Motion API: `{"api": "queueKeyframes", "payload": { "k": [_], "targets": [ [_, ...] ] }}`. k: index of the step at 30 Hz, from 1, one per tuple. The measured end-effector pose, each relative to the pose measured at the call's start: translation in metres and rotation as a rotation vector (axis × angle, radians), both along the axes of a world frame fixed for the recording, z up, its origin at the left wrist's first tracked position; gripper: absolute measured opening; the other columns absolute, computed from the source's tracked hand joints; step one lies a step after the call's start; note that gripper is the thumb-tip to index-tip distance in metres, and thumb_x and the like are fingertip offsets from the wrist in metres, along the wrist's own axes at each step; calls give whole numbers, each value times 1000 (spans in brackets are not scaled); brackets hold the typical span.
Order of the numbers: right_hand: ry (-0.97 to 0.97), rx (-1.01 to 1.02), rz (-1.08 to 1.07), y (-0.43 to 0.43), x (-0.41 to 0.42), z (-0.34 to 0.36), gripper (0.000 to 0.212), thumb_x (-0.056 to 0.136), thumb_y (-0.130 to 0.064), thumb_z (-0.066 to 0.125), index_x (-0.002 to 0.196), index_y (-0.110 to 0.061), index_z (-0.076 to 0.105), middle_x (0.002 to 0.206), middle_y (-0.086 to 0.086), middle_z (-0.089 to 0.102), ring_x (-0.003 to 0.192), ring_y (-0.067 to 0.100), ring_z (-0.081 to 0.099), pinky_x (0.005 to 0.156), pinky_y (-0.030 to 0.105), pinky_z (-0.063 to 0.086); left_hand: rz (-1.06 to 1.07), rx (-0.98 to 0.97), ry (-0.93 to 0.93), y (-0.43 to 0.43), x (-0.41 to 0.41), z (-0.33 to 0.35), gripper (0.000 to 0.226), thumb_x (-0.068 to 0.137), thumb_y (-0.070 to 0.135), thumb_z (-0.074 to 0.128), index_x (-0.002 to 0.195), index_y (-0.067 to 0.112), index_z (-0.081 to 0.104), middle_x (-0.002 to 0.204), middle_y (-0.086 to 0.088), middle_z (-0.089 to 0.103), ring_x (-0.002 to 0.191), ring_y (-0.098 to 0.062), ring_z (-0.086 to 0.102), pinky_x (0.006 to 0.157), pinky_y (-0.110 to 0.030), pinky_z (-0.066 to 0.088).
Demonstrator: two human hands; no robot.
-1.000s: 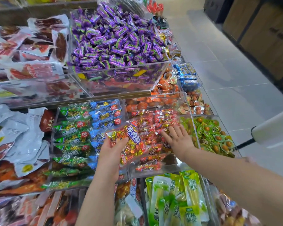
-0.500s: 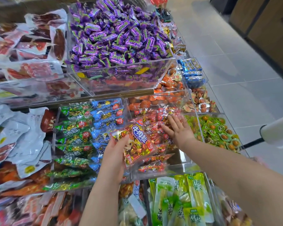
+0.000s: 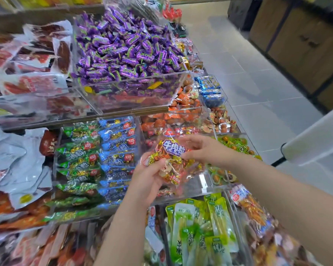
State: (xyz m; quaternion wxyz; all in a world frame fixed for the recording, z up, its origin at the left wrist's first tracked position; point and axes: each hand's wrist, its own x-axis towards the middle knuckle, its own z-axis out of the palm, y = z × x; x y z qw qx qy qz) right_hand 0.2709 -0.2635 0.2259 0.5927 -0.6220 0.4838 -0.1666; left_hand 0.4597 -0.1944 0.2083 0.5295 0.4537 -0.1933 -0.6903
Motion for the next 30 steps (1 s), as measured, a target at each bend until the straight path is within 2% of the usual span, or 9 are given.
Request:
{"api": "queueKeyframes", "payload": {
  "k": [3, 6, 8, 10, 15, 20, 23, 26, 30],
  "targets": [
    [195, -155, 21, -8, -14, 15, 36, 74, -26, 79, 100, -42, 59, 78, -27, 65, 74, -12, 60, 62, 9, 47, -61, -45, -430, -5, 9, 0, 31, 76, 28, 73, 102, 16, 60, 93, 1, 72, 90, -17, 69, 80, -37, 55],
    [587, -379, 28, -20, -32, 23, 35, 77, -24, 74, 105, -30, 55, 92, -5, 60, 86, 17, 58, 72, 29, 46, 20, -135, -1198, -11, 31, -6, 31, 83, 39, 71, 108, 26, 58, 117, 7, 62, 117, -17, 55, 91, -30, 44],
    [916, -500, 107, -21, -31, 15, 37, 82, -21, 65, 115, -23, 49, 93, -1, 58, 89, 24, 59, 65, 29, 43, -98, -132, -1672, -16, 39, -16, 60, 84, 46, 66, 135, 21, 46, 144, -3, 45, 141, -26, 29, 109, -46, 30],
    [1080, -503, 230, -15, -17, -5, 46, 85, -10, 54, 127, -18, 40, 100, 4, 62, 87, 26, 62, 59, 31, 46, -318, -34, -1879, -21, 40, -25, 87, 85, 54, 61, 151, 16, 19, 160, -8, 15, 148, -30, 0, 117, -53, 8],
    [1196, -482, 415, -12, 9, -55, 55, 83, 8, 45, 132, -15, 36, 98, 6, 60, 85, 27, 58, 60, 34, 41, -407, 77, -1952, -26, 37, -41, 89, 91, 48, 50, 153, 15, -4, 162, -8, -4, 148, -29, -10, 117, -51, -4],
    [1260, -551, 461, -19, 5, -85, 63, 82, -2, 56, 138, -20, 33, 131, 10, 48, 126, 31, 36, 104, 46, 33, -394, 76, -1948, -26, 37, -46, 84, 91, 42, 47, 153, 15, -3, 162, -7, -4, 148, -28, -11, 116, -51, -8],
    [1316, -645, 467, -11, 0, -102, 61, 84, -12, 53, 138, -20, 25, 139, 12, 32, 131, 33, 25, 112, 48, 21, -398, 84, -1954, -26, 36, -46, 82, 92, 41, 43, 153, 15, -4, 162, -7, -6, 148, -28, -13, 116, -51, -8],
    [1385, -632, 458, -5, -2, -119, 83, 88, -15, 48, 148, -24, -9, 155, 15, -4, 142, 39, -10, 114, 54, -6, -397, 92, -1967, -27, 35, -47, 80, 93, 42, 41, 153, 15, -5, 162, -7, -6, 148, -28, -13, 116, -51, -7],
    [1382, -749, 495, -16, -2, -134, 100, 89, -9, 42, 120, -26, -52, 139, 11, -44, 121, 39, -46, 103, 55, -24, -391, 92, -1983, -26, 33, -47, 80, 92, 41, 40, 153, 15, -5, 162, -7, -7, 148, -28, -13, 117, -52, -7]
  ]
}}
